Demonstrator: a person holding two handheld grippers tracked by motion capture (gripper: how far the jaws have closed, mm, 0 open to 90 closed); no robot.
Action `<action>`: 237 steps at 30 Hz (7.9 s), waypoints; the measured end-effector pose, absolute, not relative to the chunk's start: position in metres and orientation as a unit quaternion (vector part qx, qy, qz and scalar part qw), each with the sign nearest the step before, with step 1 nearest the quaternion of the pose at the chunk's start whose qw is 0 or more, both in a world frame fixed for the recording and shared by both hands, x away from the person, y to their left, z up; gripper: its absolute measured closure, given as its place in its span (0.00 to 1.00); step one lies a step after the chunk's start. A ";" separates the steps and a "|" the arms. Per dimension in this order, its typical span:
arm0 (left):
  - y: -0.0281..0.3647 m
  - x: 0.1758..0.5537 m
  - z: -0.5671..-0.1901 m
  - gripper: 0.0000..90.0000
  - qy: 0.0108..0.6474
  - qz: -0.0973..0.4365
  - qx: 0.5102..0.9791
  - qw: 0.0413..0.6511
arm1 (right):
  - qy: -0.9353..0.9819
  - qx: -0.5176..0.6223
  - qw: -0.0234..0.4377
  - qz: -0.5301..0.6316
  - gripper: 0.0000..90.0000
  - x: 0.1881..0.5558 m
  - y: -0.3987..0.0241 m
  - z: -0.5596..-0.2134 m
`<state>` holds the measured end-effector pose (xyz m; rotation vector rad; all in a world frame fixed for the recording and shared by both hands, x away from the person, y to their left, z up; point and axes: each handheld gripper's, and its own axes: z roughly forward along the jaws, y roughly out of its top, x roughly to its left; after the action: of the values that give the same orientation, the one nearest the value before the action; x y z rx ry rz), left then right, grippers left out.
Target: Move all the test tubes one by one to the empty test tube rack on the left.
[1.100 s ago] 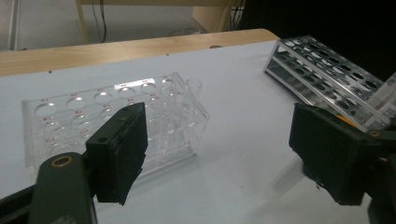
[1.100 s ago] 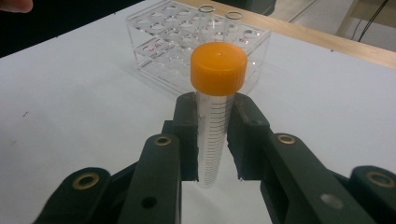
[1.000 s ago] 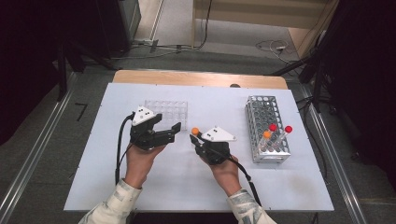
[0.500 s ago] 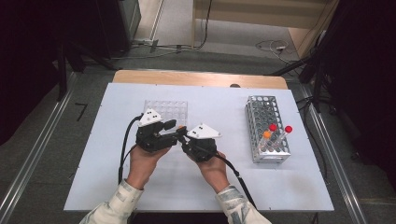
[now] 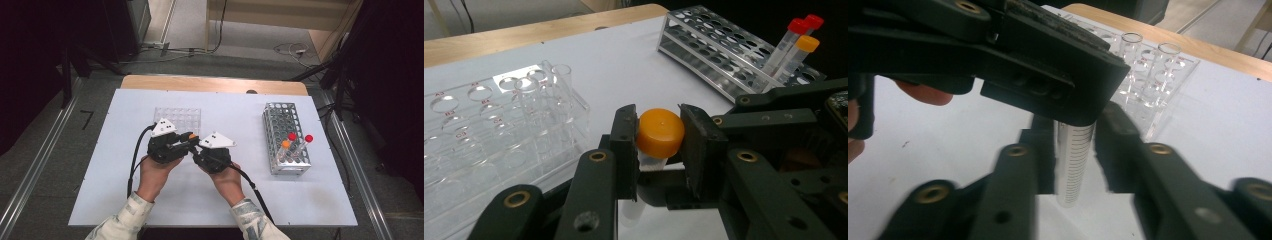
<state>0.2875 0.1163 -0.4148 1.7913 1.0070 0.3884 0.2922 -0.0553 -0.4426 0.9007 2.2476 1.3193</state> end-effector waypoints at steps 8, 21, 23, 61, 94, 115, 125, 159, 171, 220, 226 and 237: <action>0.123 0.290 -0.413 0.78 0.429 0.161 0.730 0.508 | 0.803 0.324 0.176 0.468 0.51 0.289 -0.072 -0.441; 0.131 0.295 -0.406 0.78 0.443 0.173 0.720 0.505 | 0.797 0.351 0.183 0.455 0.45 0.281 -0.129 -0.440; 0.134 0.296 -0.404 0.78 0.444 0.172 0.718 0.508 | 0.799 0.354 0.185 0.450 0.45 0.277 -0.137 -0.441; 0.155 0.358 -0.377 0.78 0.498 0.221 0.674 0.498 | 0.802 0.355 0.196 0.439 0.42 0.243 -0.185 -0.451; 0.147 0.344 -0.412 0.63 0.518 0.219 0.668 0.488 | 0.794 0.364 0.197 0.445 0.42 0.242 -0.194 -0.448; 0.160 0.309 -0.423 0.22 0.539 0.239 0.658 0.469 | 0.757 0.417 0.234 0.446 0.43 0.232 -0.258 -0.438; 0.164 0.296 -0.424 0.15 0.547 0.236 0.652 0.469 | 0.731 0.451 0.269 0.436 0.46 0.246 -0.277 -0.443; 0.149 0.294 -0.424 0.07 0.523 0.242 0.676 0.458 | 0.701 0.475 0.303 0.437 0.79 0.273 -0.279 -0.432; 0.148 0.295 -0.424 0.06 0.520 0.232 0.681 0.461 | 0.693 0.462 0.315 0.456 0.80 0.264 -0.280 -0.410; 0.145 0.289 -0.418 0.08 0.498 0.204 0.685 0.491 | 0.790 0.353 0.195 0.462 0.80 0.304 -0.085 -0.437; 0.144 0.289 -0.417 0.08 0.496 0.197 0.686 0.495 | 0.797 0.343 0.188 0.460 0.80 0.305 -0.065 -0.441; 0.135 0.286 -0.416 0.24 0.477 0.205 0.698 0.493 | 0.804 0.327 0.179 0.463 0.80 0.304 -0.042 -0.445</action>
<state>0.2858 0.1346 -0.4163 1.6929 1.1580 0.4964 0.3042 -0.0415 -0.4447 0.9242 2.2736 1.3088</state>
